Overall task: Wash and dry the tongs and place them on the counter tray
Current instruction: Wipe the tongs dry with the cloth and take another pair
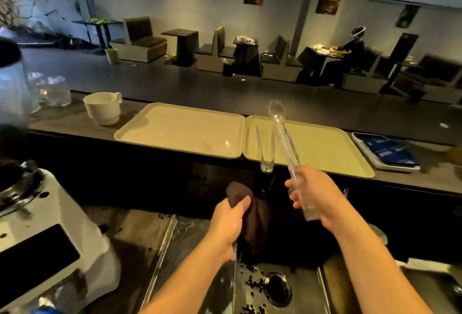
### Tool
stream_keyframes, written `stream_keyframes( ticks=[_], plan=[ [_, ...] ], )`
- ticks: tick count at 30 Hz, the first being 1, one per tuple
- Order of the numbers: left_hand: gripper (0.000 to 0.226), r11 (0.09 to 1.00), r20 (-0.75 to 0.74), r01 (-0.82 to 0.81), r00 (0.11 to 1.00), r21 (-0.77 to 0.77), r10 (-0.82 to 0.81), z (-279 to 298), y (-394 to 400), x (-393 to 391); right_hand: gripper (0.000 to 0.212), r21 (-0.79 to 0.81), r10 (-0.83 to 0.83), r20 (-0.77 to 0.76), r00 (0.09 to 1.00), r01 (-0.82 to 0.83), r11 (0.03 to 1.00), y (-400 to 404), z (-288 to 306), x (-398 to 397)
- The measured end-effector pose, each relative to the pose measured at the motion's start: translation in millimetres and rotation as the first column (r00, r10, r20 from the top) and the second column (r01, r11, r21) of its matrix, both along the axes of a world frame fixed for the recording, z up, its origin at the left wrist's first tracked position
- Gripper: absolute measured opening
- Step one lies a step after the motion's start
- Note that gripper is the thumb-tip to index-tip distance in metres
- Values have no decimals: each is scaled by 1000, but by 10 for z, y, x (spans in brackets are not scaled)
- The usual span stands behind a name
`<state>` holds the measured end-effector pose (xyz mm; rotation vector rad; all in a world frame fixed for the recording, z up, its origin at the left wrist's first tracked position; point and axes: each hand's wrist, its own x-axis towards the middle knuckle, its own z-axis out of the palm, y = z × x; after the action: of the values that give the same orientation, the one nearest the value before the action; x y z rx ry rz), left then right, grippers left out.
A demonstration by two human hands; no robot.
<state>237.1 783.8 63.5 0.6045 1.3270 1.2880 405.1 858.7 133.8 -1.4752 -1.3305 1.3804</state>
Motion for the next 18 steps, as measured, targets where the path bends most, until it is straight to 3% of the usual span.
stream_keyframes(
  ticks=[2,5,8,11,18],
  plan=[
    [20,1000,-3,31,1000,5,-31,-1,28,35,30,119,-46,358,932,4,993,205,71,96],
    [22,998,-5,58,998,4,-58,-36,55,51,35,114,-33,753,657,-80,990,530,63,144],
    [23,997,-28,73,997,-5,-73,-103,74,37,40,34,4,833,553,-57,998,819,-47,66],
    [23,998,-29,58,998,-23,-58,-175,115,-8,42,93,-78,865,495,-6,996,1006,-148,-61],
    [21,1000,-11,20,1000,-15,-20,-210,219,-91,52,152,-157,832,532,54,987,1227,-172,-221]
  ],
)
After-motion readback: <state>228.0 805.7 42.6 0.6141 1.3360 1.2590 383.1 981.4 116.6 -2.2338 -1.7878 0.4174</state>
